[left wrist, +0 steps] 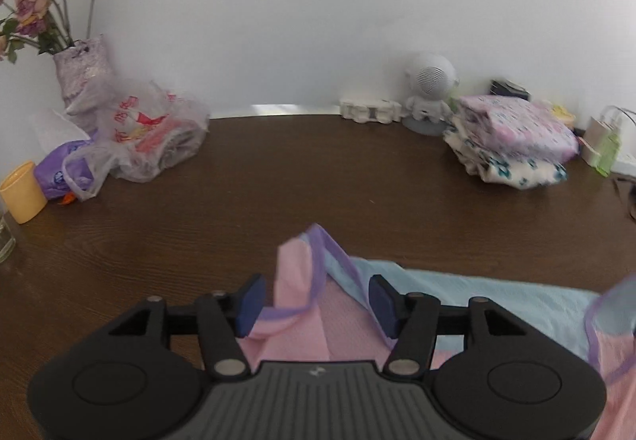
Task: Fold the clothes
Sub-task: 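Grasp the garment edge with the left tool while the right tool grasps another edge, then lift and spread the garment flat on the table with both tools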
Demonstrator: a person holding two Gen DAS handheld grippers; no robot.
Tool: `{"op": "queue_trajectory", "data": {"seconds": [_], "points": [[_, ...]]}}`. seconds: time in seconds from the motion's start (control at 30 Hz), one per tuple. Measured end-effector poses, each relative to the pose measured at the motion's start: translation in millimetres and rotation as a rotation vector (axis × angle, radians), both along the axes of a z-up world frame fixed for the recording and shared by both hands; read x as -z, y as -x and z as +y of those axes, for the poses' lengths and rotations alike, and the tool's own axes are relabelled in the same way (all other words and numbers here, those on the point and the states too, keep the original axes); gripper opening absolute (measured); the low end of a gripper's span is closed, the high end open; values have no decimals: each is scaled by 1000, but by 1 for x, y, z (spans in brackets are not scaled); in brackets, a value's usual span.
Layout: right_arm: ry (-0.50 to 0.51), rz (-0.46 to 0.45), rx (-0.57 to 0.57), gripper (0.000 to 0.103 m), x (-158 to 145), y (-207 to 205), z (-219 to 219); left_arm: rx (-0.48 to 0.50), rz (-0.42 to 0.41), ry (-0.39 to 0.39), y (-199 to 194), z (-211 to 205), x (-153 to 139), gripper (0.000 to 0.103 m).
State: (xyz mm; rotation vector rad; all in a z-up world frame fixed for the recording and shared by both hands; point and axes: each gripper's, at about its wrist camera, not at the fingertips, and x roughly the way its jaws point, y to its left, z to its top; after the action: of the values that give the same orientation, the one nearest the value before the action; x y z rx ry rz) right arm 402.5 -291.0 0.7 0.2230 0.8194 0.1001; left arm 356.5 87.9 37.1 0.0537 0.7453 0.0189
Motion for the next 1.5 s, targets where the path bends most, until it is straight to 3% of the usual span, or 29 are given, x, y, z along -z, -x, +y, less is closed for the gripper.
{"op": "queue_trajectory", "data": {"seconds": [0.07,0.2,0.3,0.4,0.43,0.47,0.5,0.53,0.7,0.83,1.03,1.1,1.17,1.2,1.3,1.37,1.5], "points": [[-22,8,7,3,5,-3,-6,150,19,20,30,-23,4,72],[-38,12,8,3,7,-2,-11,381,76,57,81,-64,15,75],[-37,8,0,3,4,4,-10,468,109,57,99,-90,25,75],[-42,-4,-3,3,-2,13,-9,492,115,-18,106,-114,38,74],[-43,-8,-3,3,-4,16,-9,479,115,-57,105,-120,42,69],[-42,-13,-2,3,-6,20,-11,471,114,-89,103,-125,45,44],[-41,-18,0,3,-9,25,-12,472,121,-86,102,-124,45,30],[-40,-23,2,3,-12,29,-14,475,128,-79,102,-122,43,3],[-35,1,-34,3,-21,66,-31,493,104,-115,116,-98,21,1],[-49,59,-140,3,-20,112,-38,411,71,-135,120,-60,-4,2],[-159,113,-231,3,-5,154,-18,202,69,-186,83,-36,2,5],[-178,101,-236,3,-3,154,-9,143,76,-152,73,-35,9,12],[-194,84,-224,3,-4,149,-5,106,73,-115,77,-40,8,32],[-195,74,-212,3,-5,146,-5,112,56,-94,84,-45,6,33],[-205,55,-183,3,-5,136,-7,321,10,-26,124,-76,-1,48],[-233,62,-176,3,-3,130,-11,450,18,13,151,-96,0,65],[-262,62,-192,3,1,128,-6,611,92,39,178,-140,13,68]]}}
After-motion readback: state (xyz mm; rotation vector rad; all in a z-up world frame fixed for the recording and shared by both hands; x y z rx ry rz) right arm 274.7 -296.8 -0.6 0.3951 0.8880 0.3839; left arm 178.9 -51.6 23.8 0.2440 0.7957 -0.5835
